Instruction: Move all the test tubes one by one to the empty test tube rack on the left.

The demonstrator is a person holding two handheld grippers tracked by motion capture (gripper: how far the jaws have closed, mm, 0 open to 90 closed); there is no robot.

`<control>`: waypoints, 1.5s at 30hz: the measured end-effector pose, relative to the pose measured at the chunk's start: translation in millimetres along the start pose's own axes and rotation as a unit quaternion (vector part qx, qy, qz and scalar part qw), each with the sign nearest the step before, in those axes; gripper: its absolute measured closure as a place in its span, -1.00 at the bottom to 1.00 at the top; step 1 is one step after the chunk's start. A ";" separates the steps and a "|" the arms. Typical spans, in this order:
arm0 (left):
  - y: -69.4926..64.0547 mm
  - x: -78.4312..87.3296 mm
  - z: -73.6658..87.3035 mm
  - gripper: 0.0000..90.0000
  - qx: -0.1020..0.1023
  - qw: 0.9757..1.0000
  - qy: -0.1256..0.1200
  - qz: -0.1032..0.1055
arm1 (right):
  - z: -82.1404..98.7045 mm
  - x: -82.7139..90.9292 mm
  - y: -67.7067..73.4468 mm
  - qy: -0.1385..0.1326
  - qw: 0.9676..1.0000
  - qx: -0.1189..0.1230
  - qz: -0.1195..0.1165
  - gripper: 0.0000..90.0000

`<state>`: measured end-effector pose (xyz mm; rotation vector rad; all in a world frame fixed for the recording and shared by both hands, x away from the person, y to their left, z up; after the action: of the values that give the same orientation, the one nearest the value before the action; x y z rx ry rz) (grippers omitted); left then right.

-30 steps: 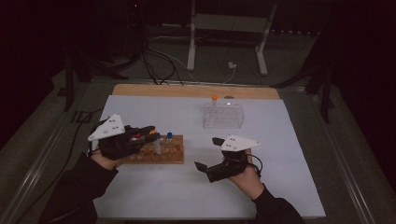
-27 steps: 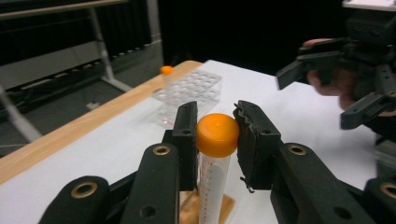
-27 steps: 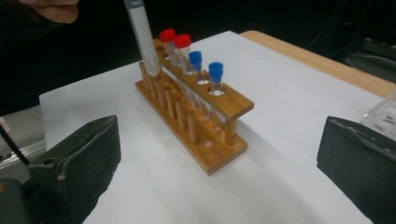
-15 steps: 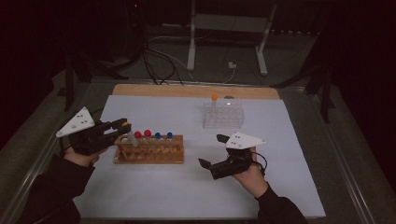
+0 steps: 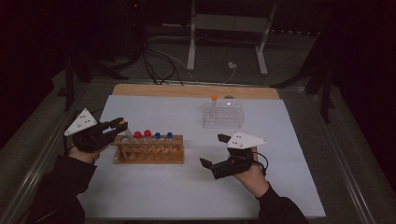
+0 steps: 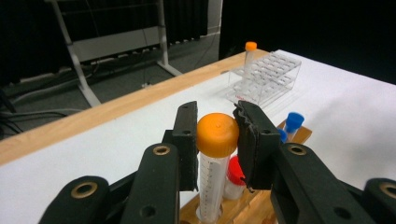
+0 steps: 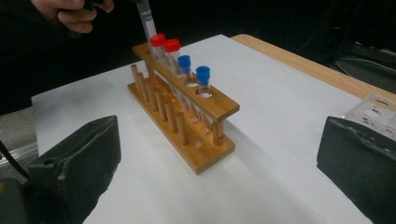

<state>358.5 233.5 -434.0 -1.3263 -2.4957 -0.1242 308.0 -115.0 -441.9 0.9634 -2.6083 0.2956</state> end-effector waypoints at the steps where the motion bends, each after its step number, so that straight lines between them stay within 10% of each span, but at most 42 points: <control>1: 0.4 -2.3 3.5 0.60 0.000 1.000 0.006 0.001 | 0.1 0.0 -0.1 0.000 1.000 -0.002 -0.001 -1.00; 34: 5.5 -24.4 39.2 0.56 0.031 0.997 0.063 0.021 | -1.6 2.6 -4.1 -0.001 1.000 -0.003 -0.001 -1.00; 45: -15.4 -10.1 25.2 -0.75 0.019 0.998 0.033 0.048 | -11.5 0.3 -19.0 -0.008 1.000 -0.005 0.016 -1.00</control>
<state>345.4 222.3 -459.9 -1.4012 -2.3632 -0.0962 323.1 -125.8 -429.8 0.9260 -2.6394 0.2849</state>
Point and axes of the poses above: each handheld gripper's, and its own axes: x roughly backward along the jaws, z roughly out of its underside, y roughly to its left, the point moved 6 cm from there along -x, roughly forward along the jaws, and after that the axes turned 14 degrees about z, right-handed, at the moved point
